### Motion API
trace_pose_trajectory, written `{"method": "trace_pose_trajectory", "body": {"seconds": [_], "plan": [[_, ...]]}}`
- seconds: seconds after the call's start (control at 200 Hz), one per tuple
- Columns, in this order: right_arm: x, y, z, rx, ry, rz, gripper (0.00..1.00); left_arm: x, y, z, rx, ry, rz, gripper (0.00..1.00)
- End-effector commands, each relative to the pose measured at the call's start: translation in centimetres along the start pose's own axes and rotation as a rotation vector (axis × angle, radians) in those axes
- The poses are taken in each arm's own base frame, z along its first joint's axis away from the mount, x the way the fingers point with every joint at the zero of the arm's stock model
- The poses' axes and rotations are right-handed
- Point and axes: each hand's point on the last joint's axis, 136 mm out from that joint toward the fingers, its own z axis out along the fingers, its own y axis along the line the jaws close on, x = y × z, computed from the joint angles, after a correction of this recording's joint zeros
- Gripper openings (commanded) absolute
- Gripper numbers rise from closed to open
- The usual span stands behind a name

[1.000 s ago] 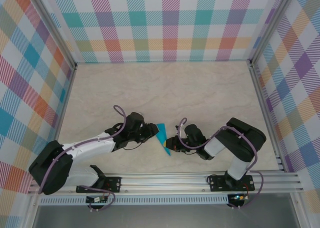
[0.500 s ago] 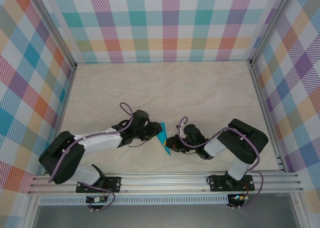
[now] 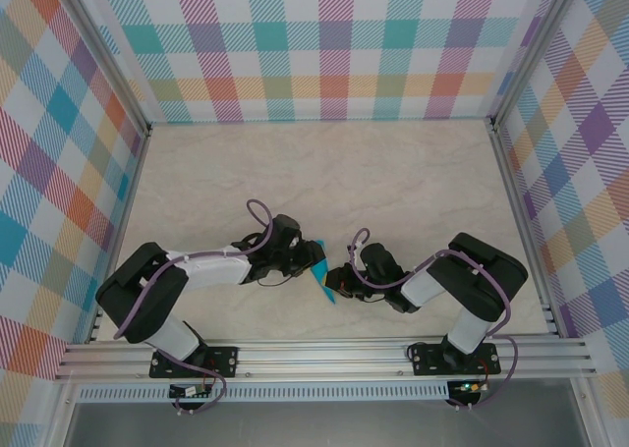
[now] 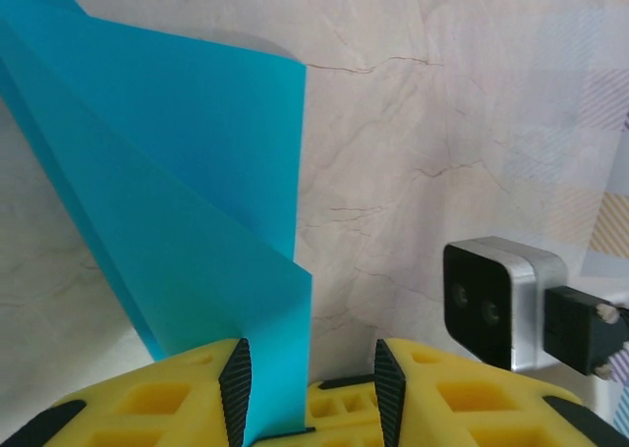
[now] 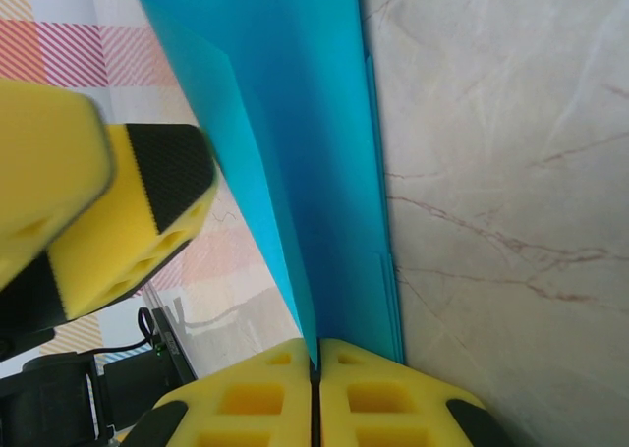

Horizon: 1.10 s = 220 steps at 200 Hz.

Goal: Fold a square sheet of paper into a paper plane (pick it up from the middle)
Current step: Fold the wing for the fifth time at the center of the table.

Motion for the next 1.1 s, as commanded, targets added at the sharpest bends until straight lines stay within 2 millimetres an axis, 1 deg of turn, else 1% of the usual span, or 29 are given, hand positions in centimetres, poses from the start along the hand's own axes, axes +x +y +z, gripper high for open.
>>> {"method": "trace_pose_trajectory", "body": {"seconds": [0.0,0.08,0.105,0.25,0.4,0.46,0.53,0.595,0.65,0.75,0.84,0.945,1.015,1.095], "plan": [[1.1,-6.4,-0.5,0.241,0.004,0.086,0.09,0.0,-0.9,0.8,0.019,0.013,0.036,0.4],[0.9,-6.1,-0.4,0.245,0.007,0.078,0.1,0.0,-0.6,1.2,0.006,0.017,0.037,0.4],[1.2,-6.6,-0.5,0.267,0.018,0.086,0.1,0.0,-0.5,1.3,0.003,0.018,0.038,0.41],[1.2,-6.0,-0.7,0.266,0.026,0.069,0.15,0.0,-0.3,1.6,-0.001,0.023,0.039,0.4],[1.3,-5.9,-1.1,0.3,0.043,0.053,0.16,0.2,0.1,1.9,-0.014,0.037,0.04,0.4],[1.3,-5.8,-1.1,0.312,0.051,0.048,0.14,0.4,0.2,2.0,-0.016,0.044,0.041,0.4],[1.4,-5.9,-1.2,0.322,0.056,0.054,0.09,0.4,0.0,2.0,-0.009,0.046,0.041,0.41],[1.4,-5.9,-1.2,0.32,0.059,0.058,0.06,0.3,-0.7,1.6,0.014,0.041,0.047,0.41],[1.5,-5.5,-1.1,0.291,0.062,0.061,0.05,0.2,-1.6,0.9,0.039,0.031,0.055,0.43],[1.4,-4.7,-0.9,0.253,0.065,0.074,0.04,-0.4,-2.9,-1.0,0.068,-0.012,0.078,0.48],[1.2,-4.1,-0.9,0.218,0.051,0.094,0.04,-0.9,-3.5,-2.7,0.079,-0.059,0.088,0.51],[1.1,-4.0,-1.3,0.206,0.035,0.128,0.05,-1.1,-3.1,-3.7,0.075,-0.096,0.086,0.53],[1.0,-4.1,-1.6,0.204,0.028,0.143,0.05,-0.9,-2.5,-3.7,0.067,-0.093,0.079,0.53],[1.0,-3.9,-1.7,0.195,0.03,0.152,0.05,-0.6,-2.5,-3.1,0.084,-0.076,0.074,0.53]]}}
